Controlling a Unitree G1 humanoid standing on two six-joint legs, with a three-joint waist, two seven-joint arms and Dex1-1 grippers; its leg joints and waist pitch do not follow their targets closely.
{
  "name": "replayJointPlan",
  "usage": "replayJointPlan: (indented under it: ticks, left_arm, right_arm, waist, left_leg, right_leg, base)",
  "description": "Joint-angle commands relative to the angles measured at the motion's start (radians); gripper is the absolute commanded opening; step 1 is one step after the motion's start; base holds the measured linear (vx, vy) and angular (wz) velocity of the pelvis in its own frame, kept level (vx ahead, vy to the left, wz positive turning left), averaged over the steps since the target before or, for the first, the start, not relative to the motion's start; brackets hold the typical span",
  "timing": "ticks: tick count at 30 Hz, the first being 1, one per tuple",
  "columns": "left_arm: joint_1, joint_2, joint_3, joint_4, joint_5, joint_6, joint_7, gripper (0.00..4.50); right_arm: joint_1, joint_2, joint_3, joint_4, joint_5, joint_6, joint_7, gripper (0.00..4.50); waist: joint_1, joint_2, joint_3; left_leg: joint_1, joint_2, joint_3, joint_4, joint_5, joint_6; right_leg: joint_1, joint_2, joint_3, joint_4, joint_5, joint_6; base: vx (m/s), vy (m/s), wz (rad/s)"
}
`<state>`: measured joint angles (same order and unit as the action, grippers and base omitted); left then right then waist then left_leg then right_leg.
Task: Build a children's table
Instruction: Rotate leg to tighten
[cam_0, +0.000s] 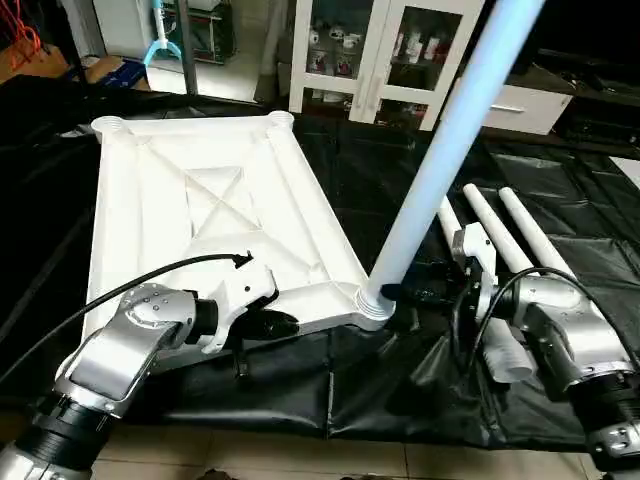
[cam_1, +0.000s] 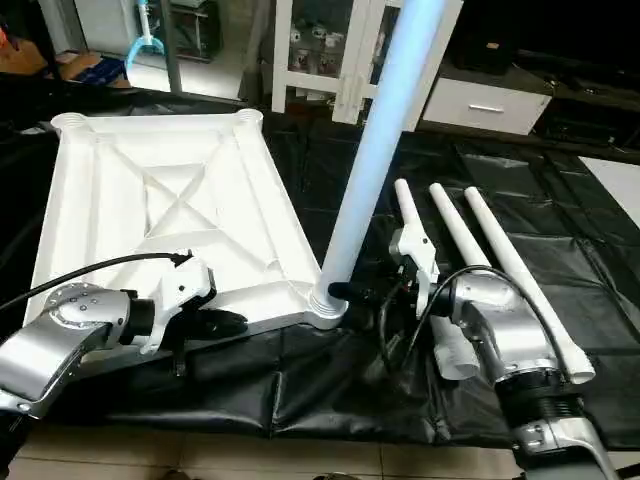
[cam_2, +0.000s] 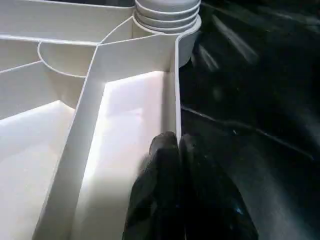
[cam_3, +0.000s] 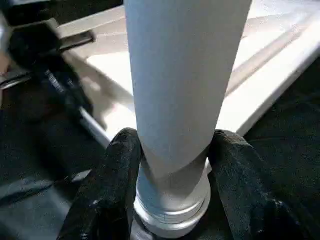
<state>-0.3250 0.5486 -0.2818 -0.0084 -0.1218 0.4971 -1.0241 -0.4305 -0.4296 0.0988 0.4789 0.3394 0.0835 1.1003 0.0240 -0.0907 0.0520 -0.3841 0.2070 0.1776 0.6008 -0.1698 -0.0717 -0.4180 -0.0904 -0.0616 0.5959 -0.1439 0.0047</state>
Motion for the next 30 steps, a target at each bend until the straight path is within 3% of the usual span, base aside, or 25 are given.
replayJointPlan:
  ticks: [1, 4, 5, 7, 8, 10, 11, 13, 14, 15, 17, 18, 19, 22, 23, 26, 27, 29, 30]
  left_arm:
    - [-0.013, -0.022, -0.024, -0.048, -0.008, 0.032, 0.010, 0.00]
    - [-0.049, -0.102, -0.001, -0.022, 0.022, 0.122, 0.147, 0.00]
    - [-0.073, -0.168, 0.024, 0.000, 0.032, 0.168, 0.239, 0.00]
    - [-0.094, -0.222, 0.042, 0.020, 0.038, 0.200, 0.308, 0.00]
    - [-0.106, -0.251, 0.051, 0.035, 0.043, 0.212, 0.345, 0.00]
    - [-0.154, -0.353, 0.092, 0.106, 0.067, 0.195, 0.496, 0.00]
    - [-0.177, -0.392, 0.107, 0.138, 0.080, 0.173, 0.562, 0.00]
    - [-0.199, -0.430, 0.114, 0.156, 0.088, 0.160, 0.612, 0.00]
    - [-0.199, -0.430, 0.114, 0.156, 0.088, 0.160, 0.612, 0.00]
    - [-0.209, -0.448, 0.112, 0.150, 0.087, 0.176, 0.620, 0.00]
    - [-0.210, -0.449, 0.111, 0.141, 0.087, 0.189, 0.617, 0.00]
    - [-0.199, -0.434, 0.113, 0.129, 0.090, 0.209, 0.611, 0.00]
    - [-0.196, -0.430, 0.113, 0.126, 0.091, 0.212, 0.608, 0.00]
    - [-0.186, -0.409, 0.112, 0.123, 0.092, 0.220, 0.611, 0.00]
    - [-0.183, -0.403, 0.116, 0.124, 0.090, 0.220, 0.613, 0.00]
    - [-0.173, -0.376, 0.120, 0.125, 0.089, 0.219, 0.608, 0.00]
    - [-0.171, -0.370, 0.117, 0.124, 0.090, 0.220, 0.605, 0.00]
    - [-0.168, -0.363, 0.115, 0.123, 0.090, 0.220, 0.600, 0.00]
    - [-0.166, -0.357, 0.115, 0.124, 0.090, 0.221, 0.596, 0.00]
  right_arm:
    - [-0.001, -0.003, -0.051, 0.055, -0.054, -0.012, -0.136, 1.85]
    - [0.001, 0.055, -0.075, 0.098, -0.110, -0.014, -0.364, 1.84]
    - [0.000, 0.107, -0.099, 0.133, -0.151, -0.002, -0.570, 1.84]
    - [-0.001, 0.155, -0.117, 0.164, -0.191, 0.005, -0.760, 1.84]
    - [-0.002, 0.183, -0.125, 0.179, -0.214, 0.006, -0.866, 1.84]
    - [-0.015, 0.302, -0.151, 0.209, -0.244, -0.014, -1.127, 1.84]
    - [-0.027, 0.352, -0.152, 0.221, -0.261, -0.033, -1.223, 1.84]
    - [-0.052, 0.402, -0.137, 0.248, -0.286, -0.063, -1.307, 1.84]
    - [-0.052, 0.402, -0.137, 0.248, -0.286, -0.063, -1.307, 1.84]
    - [-0.083, 0.415, -0.118, 0.276, -0.303, -0.093, -1.323, 1.84]
    - [-0.098, 0.413, -0.116, 0.286, -0.305, -0.106, -1.323, 1.84]
    - [-0.110, 0.416, -0.138, 0.289, -0.275, -0.143, -1.284, 1.84]
    - [-0.112, 0.417, -0.142, 0.289, -0.267, -0.150, -1.274, 1.84]
    - [-0.122, 0.434, -0.156, 0.297, -0.230, -0.169, -1.222, 1.84]
    - [-0.119, 0.440, -0.148, 0.283, -0.217, -0.184, -1.173, 2.40]
    - [-0.087, 0.435, -0.115, 0.194, -0.198, -0.213, -1.055, 2.60]
    - [-0.079, 0.434, -0.112, 0.170, -0.183, -0.204, -1.026, 2.74]
    - [-0.065, 0.430, -0.103, 0.134, -0.170, -0.201, -0.996, 2.89]
    - [-0.045, 0.421, -0.088, 0.089, -0.162, -0.194, -0.972, 2.96]
  waist:
    - [-0.006, 0.019, -0.065]
    - [-0.017, 0.018, -0.062]
    - [-0.025, 0.017, -0.060]
    - [-0.034, 0.014, -0.060]
    - [-0.038, 0.019, -0.062]
    - [-0.051, 0.024, -0.059]
    - [-0.058, 0.020, -0.061]
    - [-0.059, 0.018, -0.062]
    - [-0.059, 0.021, -0.061]
    - [-0.059, 0.016, -0.063]
    - [-0.060, 0.021, -0.063]
    - [-0.059, 0.020, -0.066]
    - [-0.059, 0.020, -0.066]
    - [-0.054, 0.021, -0.068]
    - [-0.053, 0.021, -0.069]
    - [-0.046, 0.022, -0.073]
    - [-0.049, 0.020, -0.077]
    - [-0.046, 0.020, -0.082]
    - [-0.046, 0.025, -0.083]
  left_leg:
    - [0.018, 0.023, -0.006, -0.081, -0.346, -0.032]
    - [0.021, 0.021, -0.007, -0.081, -0.379, -0.048]
    - [0.020, 0.019, -0.008, -0.080, -0.393, -0.053]
    - [0.018, 0.015, -0.011, -0.079, -0.405, -0.069]
    - [0.019, 0.013, -0.017, -0.077, -0.425, -0.074]
    - [0.018, 0.010, -0.019, -0.076, -0.464, -0.070]
    - [0.025, 0.006, -0.020, -0.071, -0.481, -0.074]
    - [0.027, 0.003, -0.022, -0.068, -0.493, -0.067]
    - [0.030, 0.004, -0.022, -0.067, -0.506, -0.056]
    - [0.023, 0.007, -0.025, -0.072, -0.500, -0.050]
    - [0.019, 0.010, -0.026, -0.077, -0.493, -0.050]
    - [0.016, 0.012, -0.023, -0.081, -0.471, -0.047]
    - [0.016, 0.012, -0.023, -0.081, -0.471, -0.047]
    - [0.013, 0.013, -0.015, -0.082, -0.422, -0.032]
    - [0.013, 0.014, -0.013, -0.082, -0.409, -0.030]
    - [0.012, 0.014, -0.005, -0.077, -0.332, -0.007]
    - [0.001, 0.013, -0.007, -0.077, -0.279, -0.001]
    - [0.004, 0.013, -0.004, -0.071, -0.215, 0.015]
    - [0.003, 0.011, -0.004, -0.069, -0.189, 0.020]
  right_leg:
    - [0.039, -0.034, 0.032, -0.065, -0.350, -0.179]
    - [0.033, -0.033, 0.030, -0.071, -0.406, -0.164]
    - [0.030, -0.034, 0.029, -0.077, -0.440, -0.153]
    - [0.028, -0.035, 0.025, -0.084, -0.506, -0.119]
    - [0.029, -0.035, 0.019, -0.087, -0.534, -0.099]
    - [0.022, -0.032, 0.014, -0.100, -0.564, -0.073]
    - [0.014, -0.032, 0.008, -0.107, -0.592, -0.058]
    - [0.015, -0.030, 0.000, -0.115, -0.616, -0.039]
    - [0.013, -0.032, 0.000, -0.119, -0.614, -0.035]
    - [0.019, -0.033, 0.000, -0.113, -0.589, -0.037]
    - [0.023, -0.032, 0.002, -0.109, -0.547, -0.046]
    - [0.025, -0.031, 0.008, -0.099, -0.464, -0.067]
    - [0.025, -0.031, 0.008, -0.099, -0.464, -0.067]
    - [0.030, -0.030, 0.018, -0.085, -0.353, -0.107]
    - [0.031, -0.030, 0.019, -0.082, -0.335, -0.113]
    - [0.037, -0.029, 0.025, -0.071, -0.238, -0.140]
    - [0.050, -0.030, 0.026, -0.060, -0.186, -0.149]
    - [0.051, -0.030, 0.027, -0.050, -0.113, -0.163]
    - [0.054, -0.028, 0.027, -0.045, -0.080, -0.173]
  base:
    - [0.000, 0.000, 0.00]
    - [0.000, 0.000, 0.00]
    - [0.000, 0.000, 0.00]
    - [0.000, 0.000, 0.00]
    - [0.000, 0.000, 0.00]
    - [0.000, 0.000, 0.00]
    - [0.000, 0.000, 0.00]
    - [0.000, 0.000, 0.00]
    - [0.000, 0.000, 0.00]
    - [0.000, 0.000, 0.00]
    - [0.000, 0.000, 0.00]
    - [0.000, 0.000, 0.00]
    - [0.000, 0.000, 0.00]
    - [0.000, 0.000, 0.00]
    - [0.000, 0.000, 0.00]
    - [0.000, 0.000, 0.00]
    - [0.000, 0.000, 0.00]
    - [0.000, 0.000, 0.00]
    - [0.000, 0.000, 0.00]
